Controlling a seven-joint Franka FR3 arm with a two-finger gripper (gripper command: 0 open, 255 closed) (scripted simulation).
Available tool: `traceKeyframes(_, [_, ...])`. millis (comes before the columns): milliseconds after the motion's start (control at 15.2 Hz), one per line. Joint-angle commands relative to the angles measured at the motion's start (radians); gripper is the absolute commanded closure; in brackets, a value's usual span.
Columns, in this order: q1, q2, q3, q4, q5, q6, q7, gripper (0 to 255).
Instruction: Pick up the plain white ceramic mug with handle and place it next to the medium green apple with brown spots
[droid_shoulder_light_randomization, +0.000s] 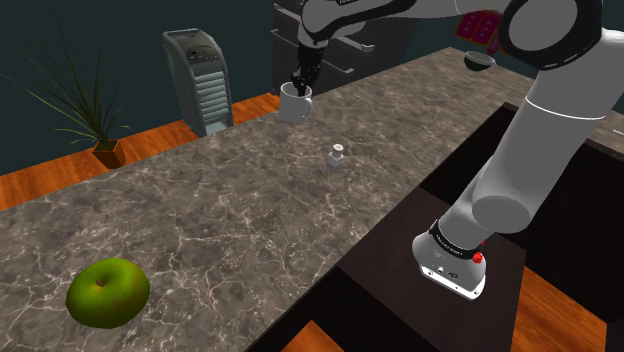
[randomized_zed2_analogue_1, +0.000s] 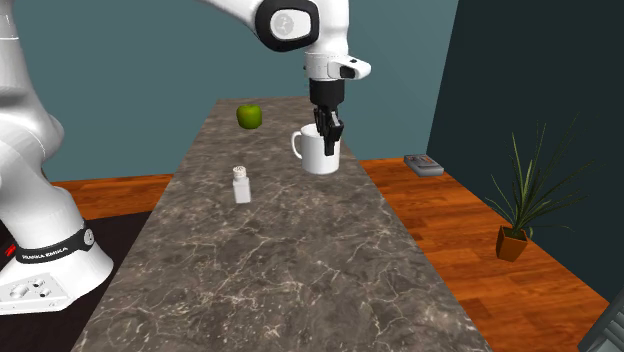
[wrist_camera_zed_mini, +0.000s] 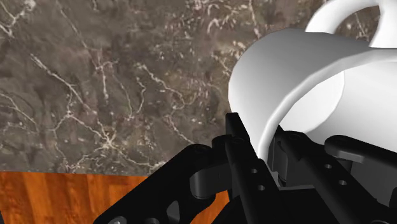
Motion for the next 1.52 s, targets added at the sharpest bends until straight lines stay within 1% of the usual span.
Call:
traceKeyframes(0, [0.0,-0.008,0.0,0.017,-0.001,-0.025,0.001,255])
traceKeyframes(1056, [-0.001,-0.039,-0.001,0.187,-0.005,-0.226,0.007,255])
traceKeyframes(1452, [0.069,-0.151,0.054,0.045,-0.021,-0.193,0.135,255])
